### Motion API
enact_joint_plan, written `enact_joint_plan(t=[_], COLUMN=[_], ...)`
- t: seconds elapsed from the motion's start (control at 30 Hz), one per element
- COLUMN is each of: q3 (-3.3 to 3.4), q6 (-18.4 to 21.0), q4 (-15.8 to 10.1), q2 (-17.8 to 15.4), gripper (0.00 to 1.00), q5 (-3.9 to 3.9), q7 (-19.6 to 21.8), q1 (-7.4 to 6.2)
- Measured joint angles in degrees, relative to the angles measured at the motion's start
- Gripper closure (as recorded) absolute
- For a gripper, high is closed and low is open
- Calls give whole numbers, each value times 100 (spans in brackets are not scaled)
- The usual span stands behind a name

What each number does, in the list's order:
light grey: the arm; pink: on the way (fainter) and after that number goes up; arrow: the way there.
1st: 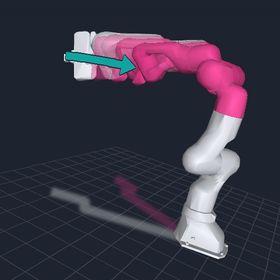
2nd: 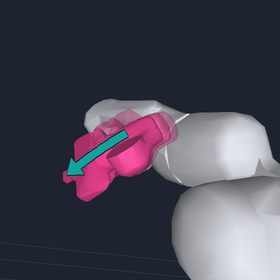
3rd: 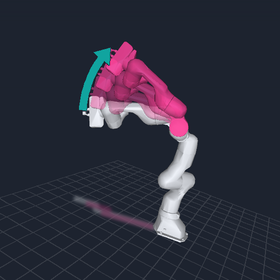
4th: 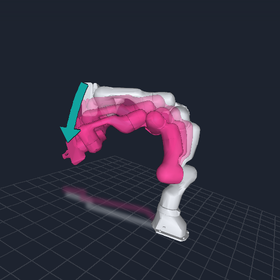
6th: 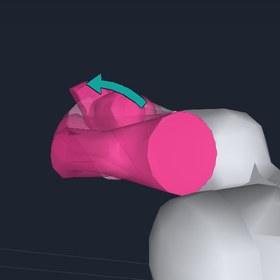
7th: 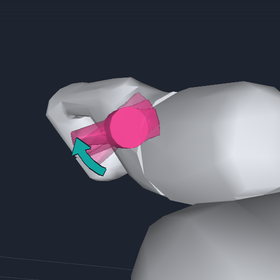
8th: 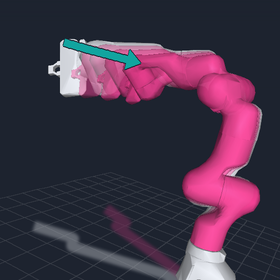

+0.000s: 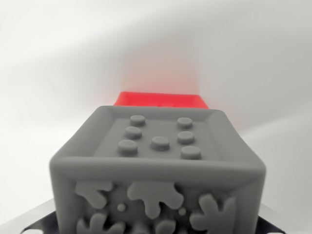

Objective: Destack cube

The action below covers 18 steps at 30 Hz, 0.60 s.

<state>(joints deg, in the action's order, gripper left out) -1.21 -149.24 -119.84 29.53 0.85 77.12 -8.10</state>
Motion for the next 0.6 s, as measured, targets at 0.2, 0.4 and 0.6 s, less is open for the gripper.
enact_joint_plan(t=[0.2, 0.4, 0.6], q3=[0, 0, 0], q6=[64, 148, 265], q4=[-11, -22, -32], q2=[-83, -182, -301], gripper=[100, 100, 100], q5=[0, 0, 0], q7=[0, 0, 0], q1=[0, 0, 0])
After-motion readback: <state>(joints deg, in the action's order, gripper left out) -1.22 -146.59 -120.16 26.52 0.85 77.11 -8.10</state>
